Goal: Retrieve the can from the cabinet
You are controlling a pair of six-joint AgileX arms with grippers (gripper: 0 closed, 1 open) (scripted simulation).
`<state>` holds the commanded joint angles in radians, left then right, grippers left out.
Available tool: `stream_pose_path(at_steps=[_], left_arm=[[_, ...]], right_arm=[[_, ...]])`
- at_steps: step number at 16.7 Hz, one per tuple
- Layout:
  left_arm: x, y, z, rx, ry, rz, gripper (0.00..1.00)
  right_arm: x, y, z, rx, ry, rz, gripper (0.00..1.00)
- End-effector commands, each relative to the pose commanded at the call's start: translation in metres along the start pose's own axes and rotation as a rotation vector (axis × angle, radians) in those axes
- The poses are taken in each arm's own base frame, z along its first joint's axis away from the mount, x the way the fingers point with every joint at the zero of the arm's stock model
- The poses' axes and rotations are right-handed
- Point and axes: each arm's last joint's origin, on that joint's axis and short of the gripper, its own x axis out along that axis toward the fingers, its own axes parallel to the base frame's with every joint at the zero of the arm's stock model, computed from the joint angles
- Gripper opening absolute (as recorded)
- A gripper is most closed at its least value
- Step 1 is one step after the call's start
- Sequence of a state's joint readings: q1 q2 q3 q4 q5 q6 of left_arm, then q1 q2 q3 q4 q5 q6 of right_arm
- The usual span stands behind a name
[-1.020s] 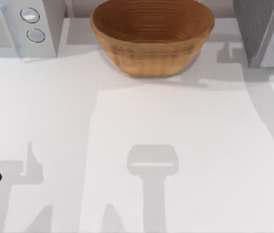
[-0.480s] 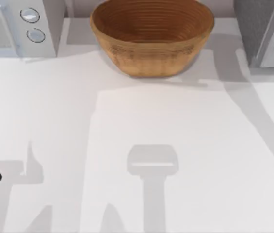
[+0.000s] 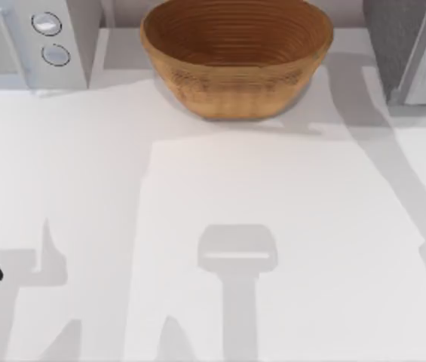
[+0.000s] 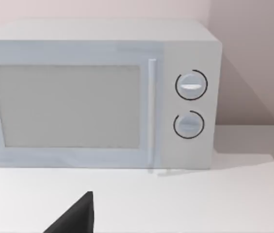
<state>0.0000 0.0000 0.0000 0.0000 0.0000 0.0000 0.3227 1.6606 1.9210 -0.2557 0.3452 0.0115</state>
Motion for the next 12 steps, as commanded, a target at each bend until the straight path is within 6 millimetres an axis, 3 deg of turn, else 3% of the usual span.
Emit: stream_pose_path(at_steps=[5,10,12], left_arm=[[0.0,0.0,0.0,0.0,0.0,0.0,1.0],[0.0,0.0,0.0,0.0,0.0,0.0,1.0],[0.0,0.0,0.0,0.0,0.0,0.0,1.0]], right_arm=[[0.031,0.0,-0.002,0.0,0.0,0.0,1.0],[0.034,0.0,-0.002,0.0,0.0,0.0,1.0],[0.034,0.0,-0.002,0.0,0.0,0.0,0.85]])
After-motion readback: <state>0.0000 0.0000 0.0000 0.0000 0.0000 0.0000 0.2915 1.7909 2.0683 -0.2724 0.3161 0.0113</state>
